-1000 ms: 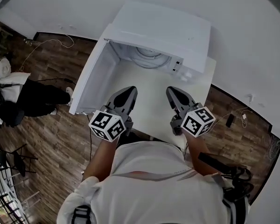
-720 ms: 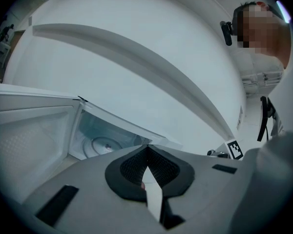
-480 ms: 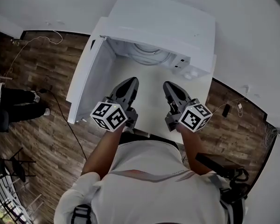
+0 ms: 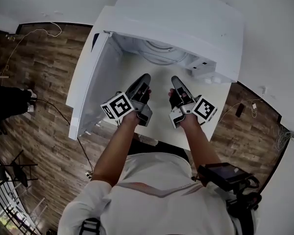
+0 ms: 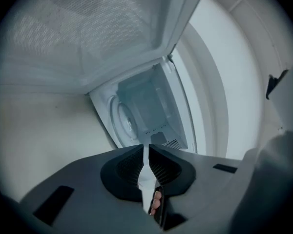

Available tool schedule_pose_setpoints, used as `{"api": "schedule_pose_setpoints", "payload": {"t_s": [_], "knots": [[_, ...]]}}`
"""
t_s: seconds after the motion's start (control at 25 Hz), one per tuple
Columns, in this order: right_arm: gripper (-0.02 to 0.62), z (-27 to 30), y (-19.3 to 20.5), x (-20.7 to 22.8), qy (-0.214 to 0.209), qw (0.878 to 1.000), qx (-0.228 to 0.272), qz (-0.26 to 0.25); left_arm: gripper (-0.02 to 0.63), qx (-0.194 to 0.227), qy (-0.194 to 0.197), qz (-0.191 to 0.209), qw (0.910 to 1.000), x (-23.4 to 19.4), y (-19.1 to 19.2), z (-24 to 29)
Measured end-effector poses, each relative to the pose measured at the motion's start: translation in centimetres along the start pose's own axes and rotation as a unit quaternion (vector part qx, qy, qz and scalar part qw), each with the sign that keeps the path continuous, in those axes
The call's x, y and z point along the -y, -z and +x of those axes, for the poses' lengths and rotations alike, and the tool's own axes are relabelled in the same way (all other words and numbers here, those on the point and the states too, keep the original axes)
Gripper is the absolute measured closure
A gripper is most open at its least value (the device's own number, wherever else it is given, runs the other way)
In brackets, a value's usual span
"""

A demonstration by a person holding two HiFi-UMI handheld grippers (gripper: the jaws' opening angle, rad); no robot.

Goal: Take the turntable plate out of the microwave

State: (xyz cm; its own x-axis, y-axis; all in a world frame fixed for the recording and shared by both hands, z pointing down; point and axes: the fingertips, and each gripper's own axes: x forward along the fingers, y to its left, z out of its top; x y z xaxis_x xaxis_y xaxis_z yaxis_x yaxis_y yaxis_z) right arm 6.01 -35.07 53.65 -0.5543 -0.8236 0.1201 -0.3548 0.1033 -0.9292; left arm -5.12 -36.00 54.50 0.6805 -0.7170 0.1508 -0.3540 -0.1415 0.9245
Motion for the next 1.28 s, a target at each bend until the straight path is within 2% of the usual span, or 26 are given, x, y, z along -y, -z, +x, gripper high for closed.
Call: {"api": "schedule_pose_setpoints", "payload": {"t_s": [0.24, 0.4, 0.72, 0.96, 1.28], "knots": [[0.526, 2.3, 0.2, 4.6, 0.013, 0.991, 0.033, 0.126, 0.499, -0.02, 0.021, -0.073, 0.9969, -2.7, 0.3, 3.2], [0.474, 3.6, 0.3, 5.8, 0.007, 0.984, 0.051, 0.168, 0.463, -0.013, 0.026, -0.122, 0.9921, -4.2, 0.0, 4.6], [0.448, 4.8, 0.3, 8.8, 0.033, 0.976, 0.066, 0.207, 0.437, -0.012, 0.021, -0.18, 0.9833, -6.8, 0.1, 6.7], [0.448, 6.6, 0.2, 9.7, 0.039, 0.971, 0.068, 0.224, 0.437, -0.021, 0.019, -0.187, 0.9819, -7.4, -1.0, 8.5], [0.449, 8.7, 0.1, 9.8, 0.025, 0.971, 0.067, 0.229, 0.439, -0.036, 0.019, -0.197, 0.9797, -8.0, -1.2, 9.8]]}}
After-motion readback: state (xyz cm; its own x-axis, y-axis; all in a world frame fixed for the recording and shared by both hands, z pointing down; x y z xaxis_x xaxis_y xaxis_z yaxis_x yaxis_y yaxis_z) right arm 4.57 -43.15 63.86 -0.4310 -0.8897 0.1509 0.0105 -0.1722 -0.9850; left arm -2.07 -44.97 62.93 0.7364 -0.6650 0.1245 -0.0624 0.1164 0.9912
